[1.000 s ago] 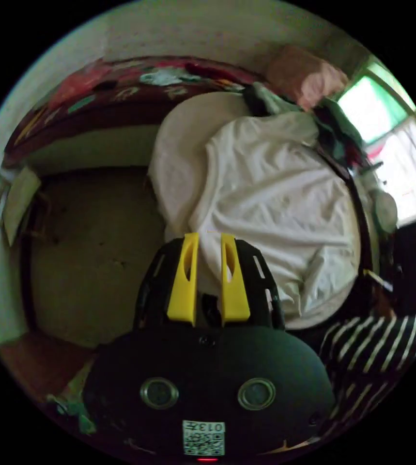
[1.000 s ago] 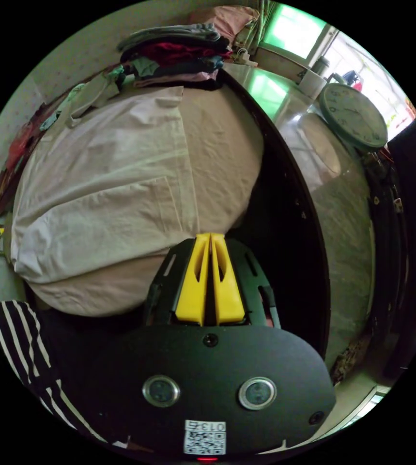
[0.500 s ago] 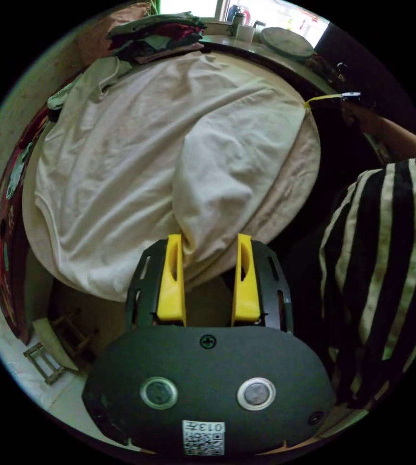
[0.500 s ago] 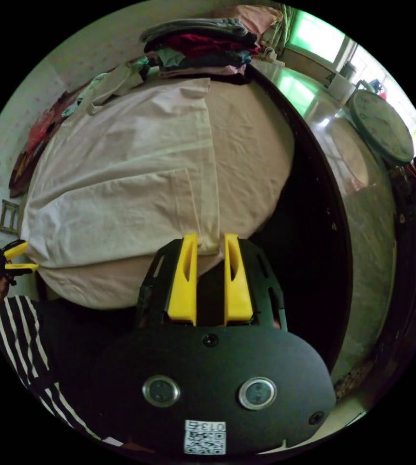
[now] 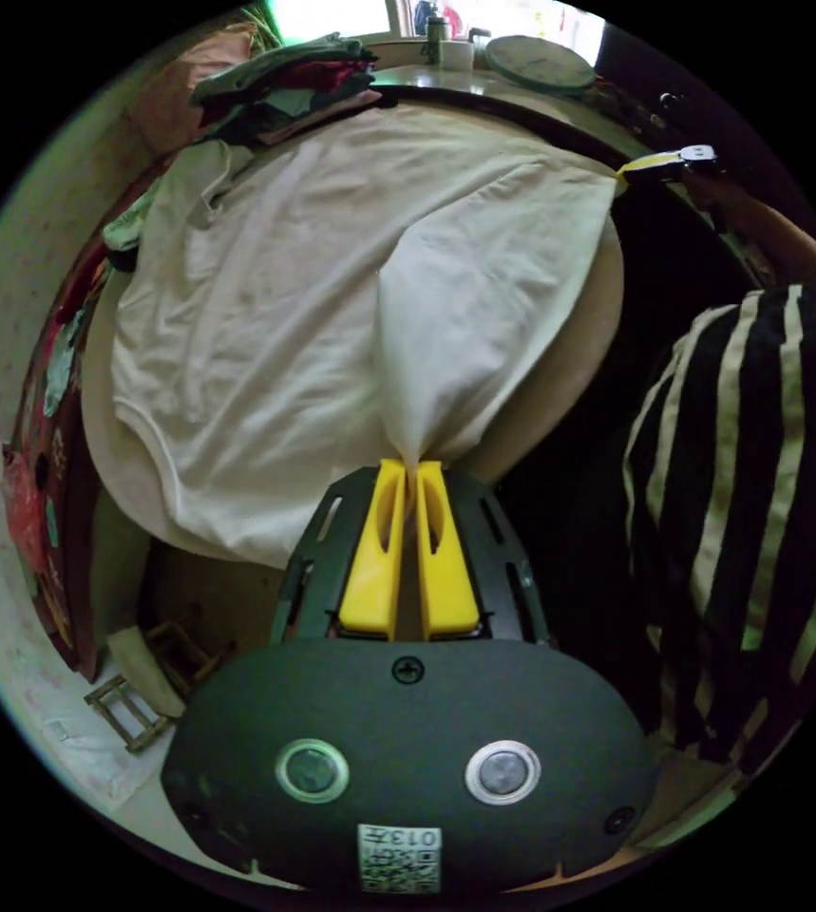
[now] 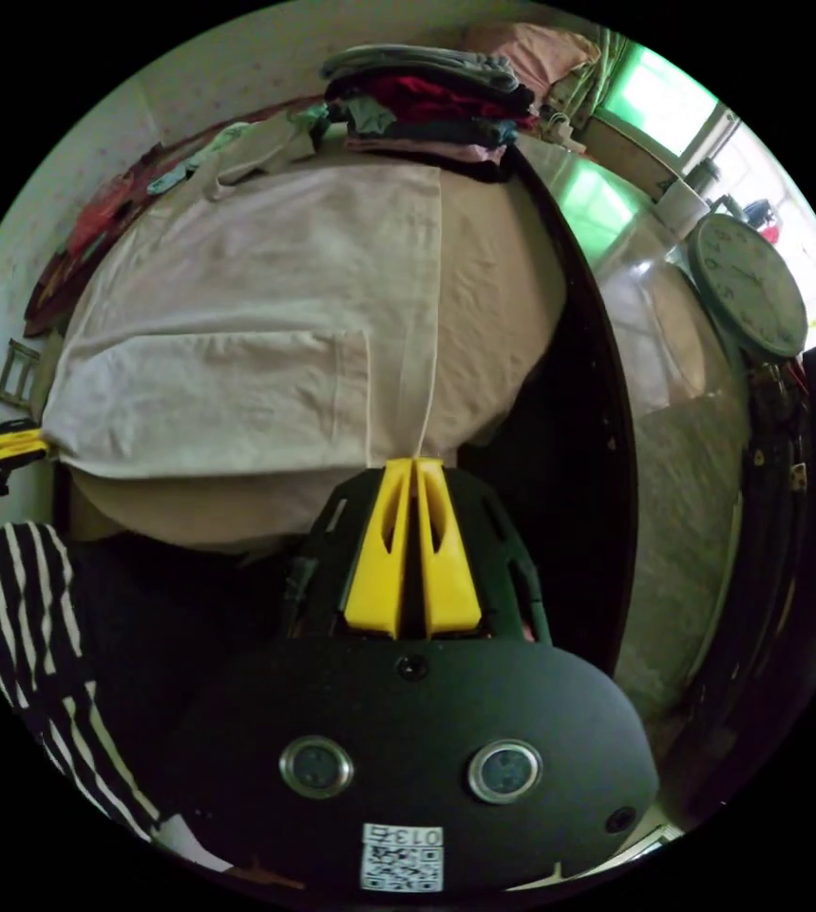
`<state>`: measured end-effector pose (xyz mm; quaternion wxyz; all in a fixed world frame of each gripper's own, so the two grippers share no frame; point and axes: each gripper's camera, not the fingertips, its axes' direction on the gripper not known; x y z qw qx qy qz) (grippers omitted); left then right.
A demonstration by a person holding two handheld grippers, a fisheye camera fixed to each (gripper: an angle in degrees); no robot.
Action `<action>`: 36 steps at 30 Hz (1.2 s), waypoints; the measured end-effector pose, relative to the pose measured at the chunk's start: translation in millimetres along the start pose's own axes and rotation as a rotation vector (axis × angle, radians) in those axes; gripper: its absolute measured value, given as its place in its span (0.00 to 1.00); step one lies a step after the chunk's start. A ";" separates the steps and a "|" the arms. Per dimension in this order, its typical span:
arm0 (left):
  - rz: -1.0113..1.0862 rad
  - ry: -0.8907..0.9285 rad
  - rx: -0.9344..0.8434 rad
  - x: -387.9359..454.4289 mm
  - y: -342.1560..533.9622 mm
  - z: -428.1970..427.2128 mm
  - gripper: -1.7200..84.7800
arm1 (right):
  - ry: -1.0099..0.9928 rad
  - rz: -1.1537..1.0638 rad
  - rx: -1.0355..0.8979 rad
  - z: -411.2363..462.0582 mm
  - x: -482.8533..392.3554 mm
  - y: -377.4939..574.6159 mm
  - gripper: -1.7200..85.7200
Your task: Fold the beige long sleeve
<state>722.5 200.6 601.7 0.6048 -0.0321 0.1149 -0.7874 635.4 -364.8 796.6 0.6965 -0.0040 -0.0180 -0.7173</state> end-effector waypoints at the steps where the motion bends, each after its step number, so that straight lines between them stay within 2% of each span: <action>1: -0.009 0.009 -0.016 -1.8 -1.2 6.6 0.04 | -0.009 -0.019 -0.028 9.3 1.2 -4.3 0.03; 4: 0.013 0.030 -0.073 -5.4 -5.5 24.0 0.05 | -0.020 -0.008 -0.150 19.1 8.0 -21.8 0.04; 8: 0.079 0.091 -0.004 -9.7 9.1 0.0 0.09 | 0.040 -0.015 -0.042 -16.4 8.1 -36.8 0.07; 15: -0.146 0.179 0.161 -69.1 -22.7 -4.5 0.11 | -0.029 -0.163 0.027 -23.4 -47.9 -115.1 0.11; 18: -0.169 0.197 0.138 -83.3 -51.5 13.1 0.10 | -0.004 -0.191 -0.002 -15.0 -63.6 -152.7 0.11; 21: -0.148 0.173 0.059 -88.6 -71.0 36.7 0.09 | 0.002 -0.195 -0.061 -7.7 -66.8 -174.8 0.07; 26: -0.128 0.154 0.030 -89.0 -76.1 47.5 0.04 | -0.016 -0.265 -0.164 -25.5 -64.1 -186.0 0.03; 31: 0.094 0.096 -0.033 -59.9 -70.0 41.5 0.02 | -0.038 -0.238 -0.174 -55.3 -48.8 -177.3 0.02; 33: 0.054 0.043 -0.017 -67.6 -62.9 36.7 0.02 | -0.046 -0.229 -0.211 -60.0 -43.7 -178.0 0.02; 36: -0.087 0.021 0.066 -97.1 -60.2 24.0 0.02 | 0.005 -0.209 -0.099 -88.1 -43.0 -194.5 0.02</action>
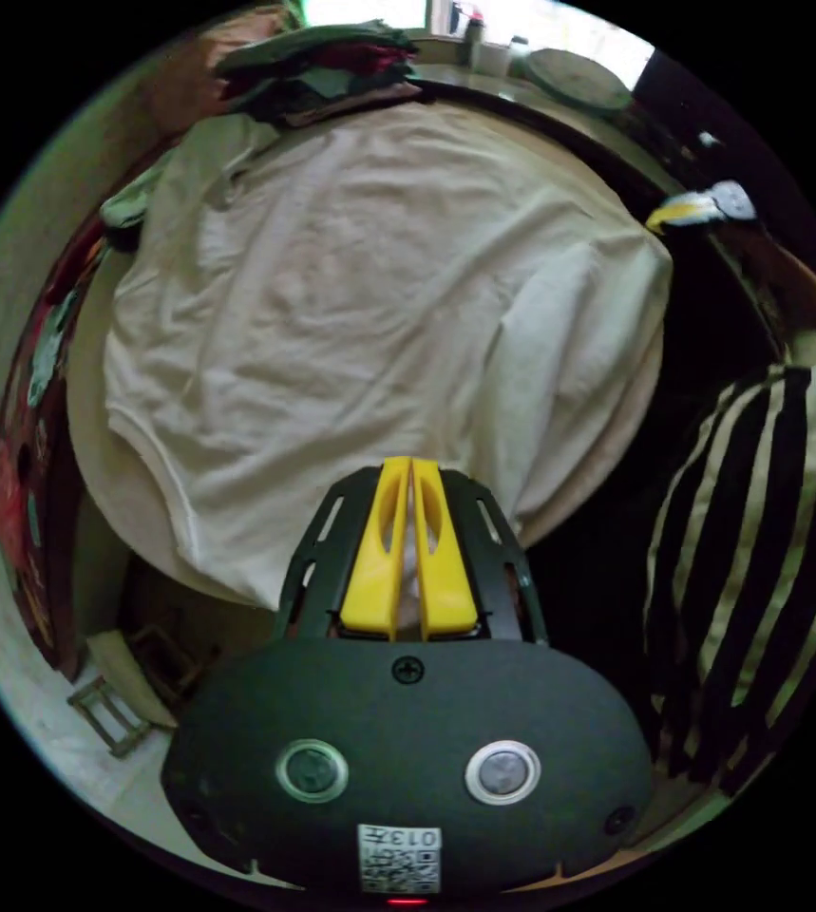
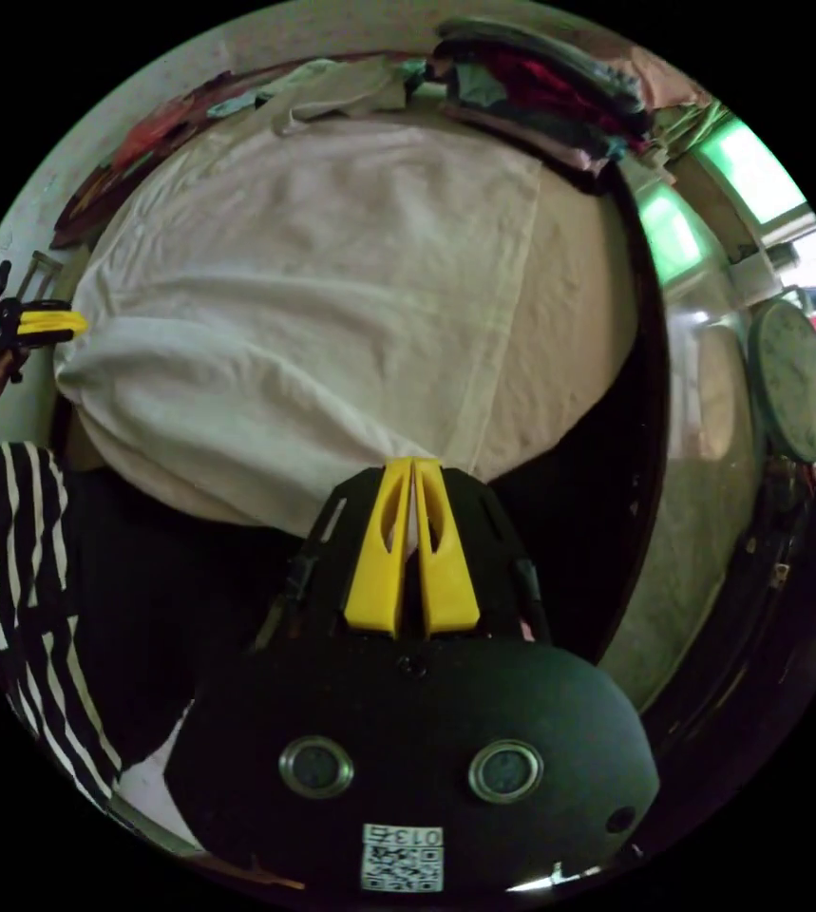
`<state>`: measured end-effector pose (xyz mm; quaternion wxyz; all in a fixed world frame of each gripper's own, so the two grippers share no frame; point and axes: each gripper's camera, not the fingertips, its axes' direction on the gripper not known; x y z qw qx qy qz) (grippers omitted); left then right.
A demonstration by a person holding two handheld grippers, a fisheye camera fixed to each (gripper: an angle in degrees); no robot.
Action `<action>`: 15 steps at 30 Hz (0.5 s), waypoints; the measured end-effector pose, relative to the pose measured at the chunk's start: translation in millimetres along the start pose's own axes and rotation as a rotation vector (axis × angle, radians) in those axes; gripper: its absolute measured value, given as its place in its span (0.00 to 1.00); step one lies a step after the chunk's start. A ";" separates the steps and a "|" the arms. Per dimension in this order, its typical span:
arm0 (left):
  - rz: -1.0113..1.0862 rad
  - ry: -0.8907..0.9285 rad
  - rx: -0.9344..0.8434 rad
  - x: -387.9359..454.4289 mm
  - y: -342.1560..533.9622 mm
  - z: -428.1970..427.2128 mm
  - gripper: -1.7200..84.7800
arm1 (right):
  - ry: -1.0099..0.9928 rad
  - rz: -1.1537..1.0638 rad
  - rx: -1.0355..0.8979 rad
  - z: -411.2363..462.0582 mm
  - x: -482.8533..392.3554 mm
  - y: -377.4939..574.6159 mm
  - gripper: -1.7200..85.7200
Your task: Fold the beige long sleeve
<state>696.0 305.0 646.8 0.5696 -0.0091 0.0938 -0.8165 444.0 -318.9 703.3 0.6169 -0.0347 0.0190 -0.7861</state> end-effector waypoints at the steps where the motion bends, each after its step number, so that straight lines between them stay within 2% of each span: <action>1: -0.014 -0.005 0.012 -4.2 -2.0 -1.8 0.02 | 0.043 0.014 0.058 -13.6 -0.7 -12.1 0.02; 5: 0.034 -0.017 -0.003 -6.6 -32.0 8.5 0.02 | -0.015 -0.037 0.152 -32.7 -26.2 -76.9 0.02; 8: 0.074 -0.043 -0.055 -1.1 -46.1 24.3 0.02 | 0.007 -0.115 0.123 -21.4 -58.1 -115.3 0.02; 12: 0.067 -0.013 -0.047 -5.9 -31.9 26.1 0.02 | 0.022 -0.180 0.020 -5.8 -75.8 -127.0 0.02; 13: 0.061 0.002 -0.052 -8.6 -28.4 25.0 0.02 | 0.034 -0.192 0.072 -10.6 -75.8 -120.4 0.02; 15: 0.022 0.014 -0.052 -24.6 -12.2 16.1 0.02 | 0.024 -0.204 0.027 -13.7 -70.0 -114.9 0.02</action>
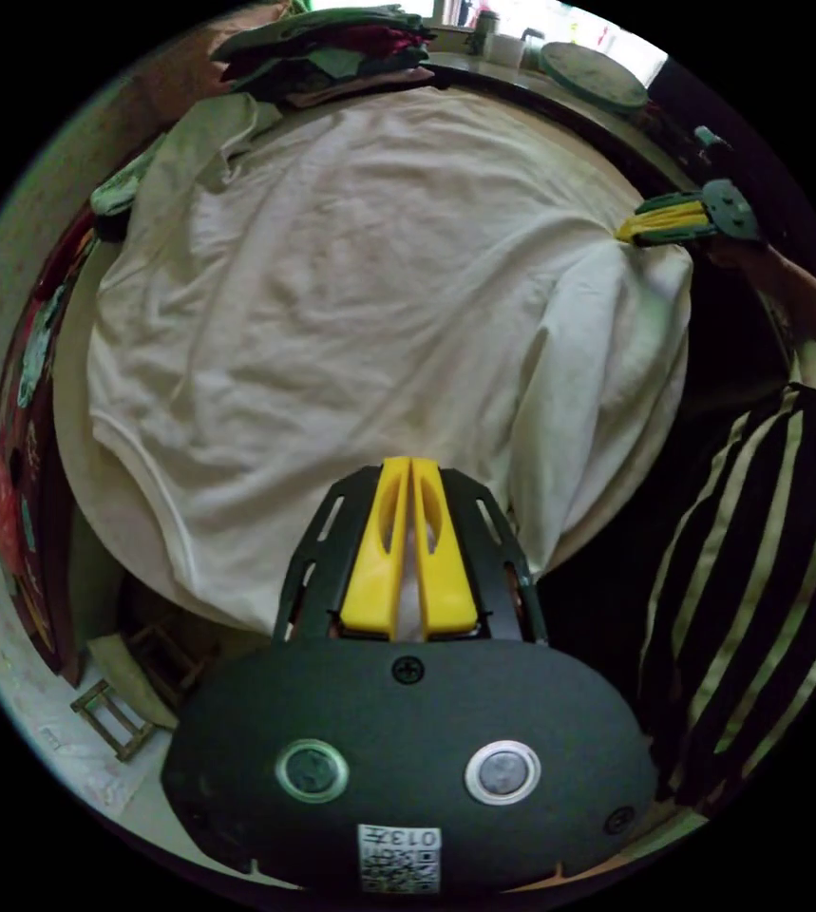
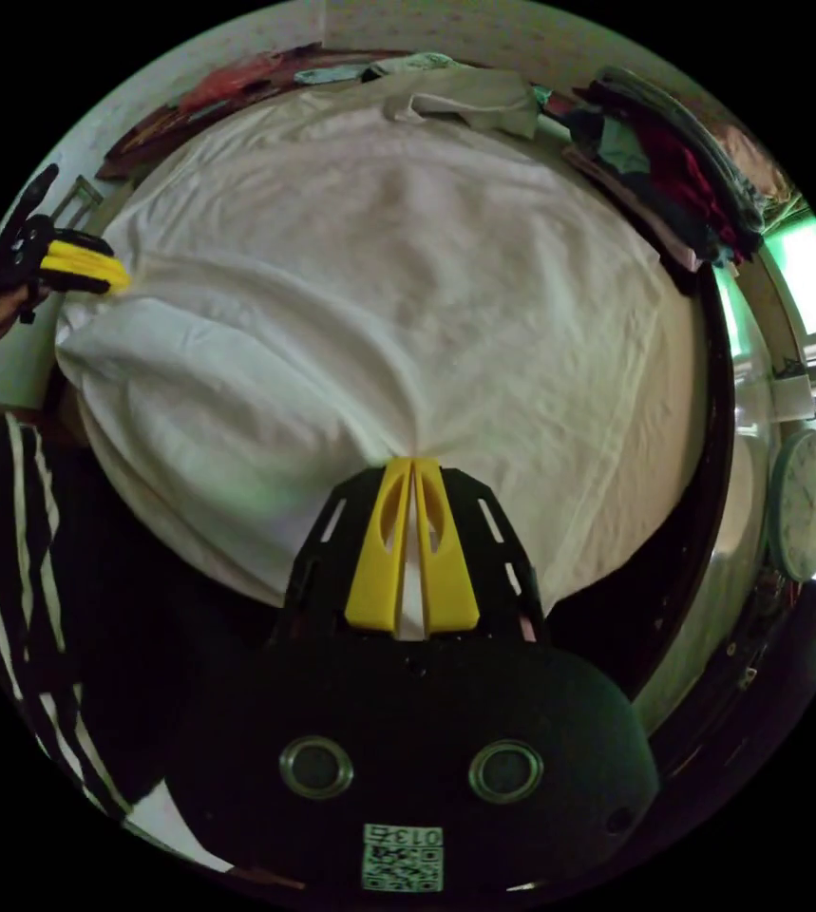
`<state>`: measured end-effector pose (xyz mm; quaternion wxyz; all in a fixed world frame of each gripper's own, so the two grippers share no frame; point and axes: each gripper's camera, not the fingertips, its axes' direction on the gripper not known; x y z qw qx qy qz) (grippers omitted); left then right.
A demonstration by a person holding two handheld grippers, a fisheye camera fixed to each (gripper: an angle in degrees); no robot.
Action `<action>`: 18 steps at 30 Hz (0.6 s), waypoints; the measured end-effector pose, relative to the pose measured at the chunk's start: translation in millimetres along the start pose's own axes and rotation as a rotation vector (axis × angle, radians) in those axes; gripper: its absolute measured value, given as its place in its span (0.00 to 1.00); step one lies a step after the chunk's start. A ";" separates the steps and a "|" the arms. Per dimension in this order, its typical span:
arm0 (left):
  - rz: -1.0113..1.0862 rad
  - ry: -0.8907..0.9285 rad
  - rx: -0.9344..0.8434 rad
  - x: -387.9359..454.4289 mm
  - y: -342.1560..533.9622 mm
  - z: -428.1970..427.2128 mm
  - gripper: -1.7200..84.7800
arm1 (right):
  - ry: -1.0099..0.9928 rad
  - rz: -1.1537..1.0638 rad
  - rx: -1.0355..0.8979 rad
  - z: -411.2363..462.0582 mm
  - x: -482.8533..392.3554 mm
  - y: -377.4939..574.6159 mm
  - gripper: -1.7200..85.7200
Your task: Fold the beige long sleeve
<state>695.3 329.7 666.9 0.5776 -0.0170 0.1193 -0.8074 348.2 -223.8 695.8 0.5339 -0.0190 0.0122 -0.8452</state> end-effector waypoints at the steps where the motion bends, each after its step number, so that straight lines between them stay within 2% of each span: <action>1: -0.010 -0.010 0.012 -5.1 3.9 -3.5 0.02 | -0.017 0.004 -0.046 -2.2 7.5 1.5 0.02; 3: -0.069 -0.069 0.051 -34.5 9.0 -17.9 0.02 | -0.032 0.043 -0.039 -11.6 23.9 -3.0 0.02; 7: -0.142 -0.107 0.083 -94.1 -16.9 -31.1 0.02 | -0.017 0.127 0.172 -49.0 53.3 -67.4 0.02; 14: -0.111 -0.193 0.087 -183.1 -102.5 -28.1 0.02 | -0.098 -0.079 0.311 -63.4 27.4 -268.9 0.02; 18: -0.097 -0.168 0.097 -224.6 -118.4 -20.9 0.02 | -0.121 -0.159 0.268 -51.3 7.8 -357.5 0.02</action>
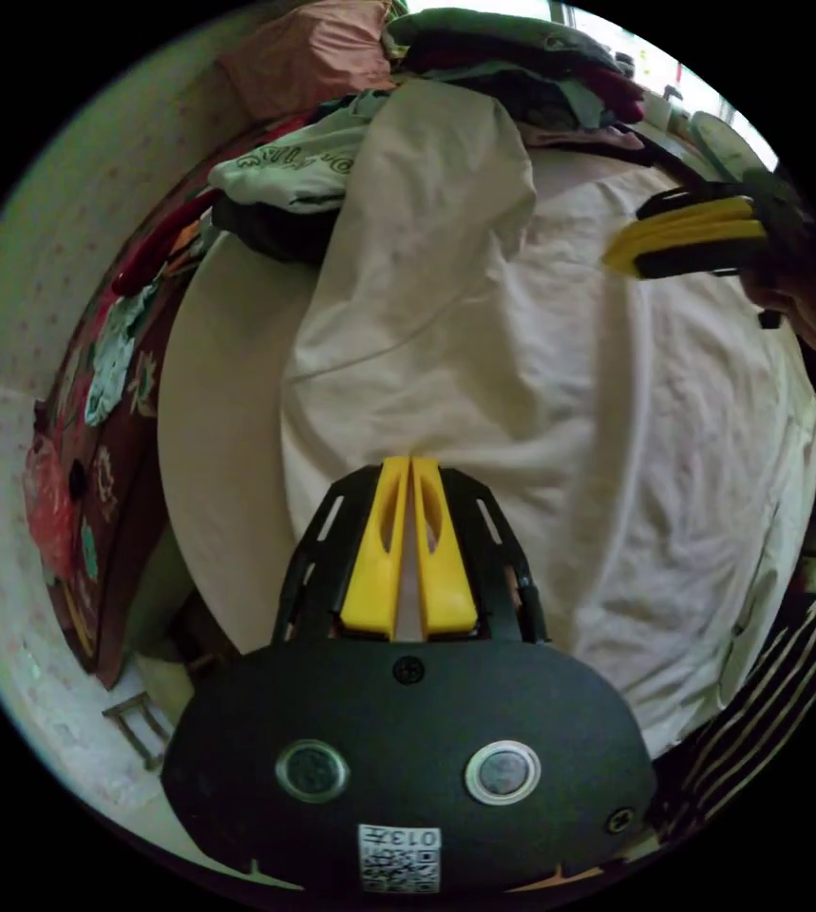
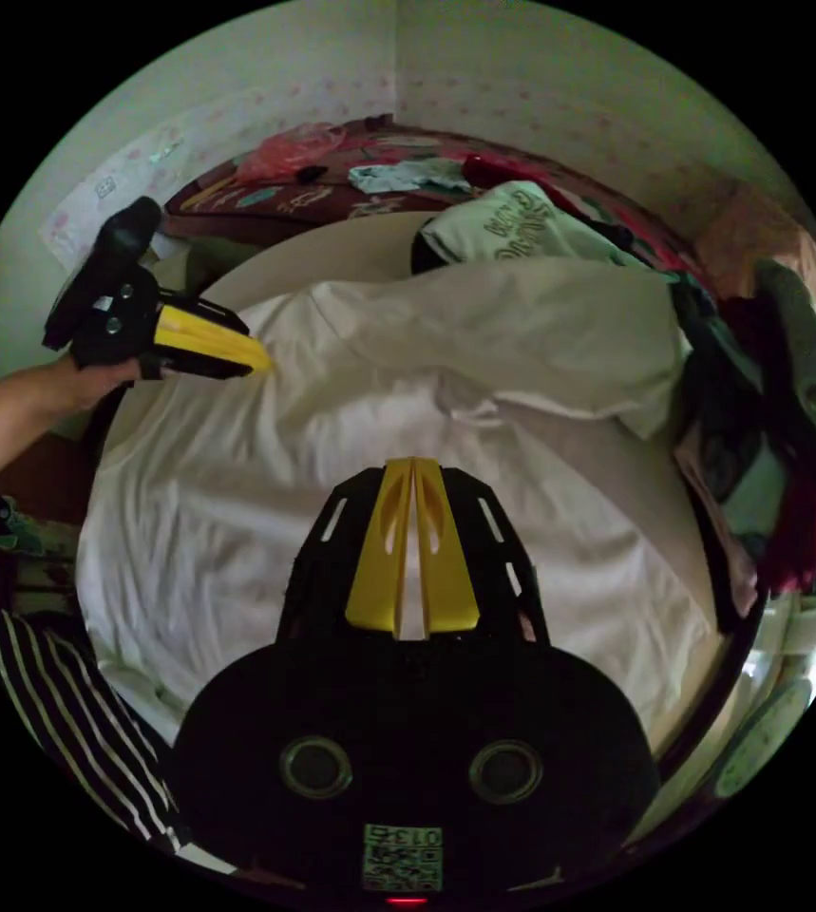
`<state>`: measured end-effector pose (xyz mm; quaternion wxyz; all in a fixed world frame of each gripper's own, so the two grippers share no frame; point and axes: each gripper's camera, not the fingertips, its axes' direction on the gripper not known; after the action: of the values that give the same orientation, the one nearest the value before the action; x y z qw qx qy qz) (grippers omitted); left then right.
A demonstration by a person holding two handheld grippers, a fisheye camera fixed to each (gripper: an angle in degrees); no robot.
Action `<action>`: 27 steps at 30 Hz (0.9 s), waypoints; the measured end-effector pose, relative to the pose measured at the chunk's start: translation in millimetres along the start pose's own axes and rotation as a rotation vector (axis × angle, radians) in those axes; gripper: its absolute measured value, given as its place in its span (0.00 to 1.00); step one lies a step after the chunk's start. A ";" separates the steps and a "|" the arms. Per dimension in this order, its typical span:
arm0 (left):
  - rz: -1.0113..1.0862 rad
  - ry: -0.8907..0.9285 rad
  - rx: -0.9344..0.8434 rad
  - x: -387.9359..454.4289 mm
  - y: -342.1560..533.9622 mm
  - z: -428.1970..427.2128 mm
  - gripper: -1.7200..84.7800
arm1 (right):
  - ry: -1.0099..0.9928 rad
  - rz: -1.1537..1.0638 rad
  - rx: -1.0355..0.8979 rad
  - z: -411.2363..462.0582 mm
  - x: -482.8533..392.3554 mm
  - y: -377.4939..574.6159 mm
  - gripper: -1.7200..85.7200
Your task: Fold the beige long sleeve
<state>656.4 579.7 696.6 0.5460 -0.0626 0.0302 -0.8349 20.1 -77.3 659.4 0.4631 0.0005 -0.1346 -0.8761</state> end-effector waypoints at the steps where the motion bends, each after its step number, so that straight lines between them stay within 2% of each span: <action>1: -0.003 0.000 -0.002 -6.1 -0.2 0.3 0.02 | -0.014 -0.007 -0.007 10.8 0.5 -21.4 0.02; 3: -0.048 -0.192 -0.049 -31.1 5.2 2.7 0.02 | -0.031 -0.018 -0.039 27.2 1.0 -47.9 0.02; 4: -0.052 -0.206 -0.055 -38.0 8.6 3.7 0.02 | -0.031 -0.024 -0.056 37.1 1.3 -62.3 0.02; 6: -0.100 -0.033 0.022 -67.1 25.5 -0.5 0.02 | -0.025 -0.028 -0.090 50.3 2.6 -79.8 0.02; 7: -0.097 -0.014 0.028 -71.3 28.4 -1.0 0.02 | -0.029 -0.035 -0.057 51.3 4.5 -88.7 0.02; 13: -0.121 -0.053 0.081 -73.5 33.7 -18.5 0.02 | -0.122 0.032 -0.094 60.0 23.5 -111.3 0.02; 15: -0.097 -0.014 0.204 -61.8 30.6 -40.1 0.02 | -0.105 0.027 -0.070 48.3 26.7 -102.9 0.02; 17: -0.007 0.000 0.247 -45.7 19.5 -47.1 0.02 | -0.060 0.028 0.000 21.9 35.8 -79.7 0.02; 19: 0.082 -0.018 0.217 -29.8 2.6 -42.3 0.02 | 0.036 0.075 0.029 7.3 50.5 -55.2 0.02; 22: 0.132 -0.054 0.152 -20.8 -18.9 -23.1 0.02 | 0.212 0.213 -0.056 5.9 90.1 -10.3 0.02; 23: 0.104 -0.067 0.102 -26.6 -23.5 -13.3 0.02 | 0.228 0.278 -0.112 10.3 108.5 8.7 0.02; 27: 0.004 0.009 0.119 -58.1 -19.0 -7.7 0.02 | 0.302 0.419 -0.210 24.6 148.6 59.3 0.02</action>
<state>661.1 640.5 687.1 0.5503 -0.0265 -0.0168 -0.8344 -19.8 -223.7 715.5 0.6465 0.0553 0.0301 -0.7603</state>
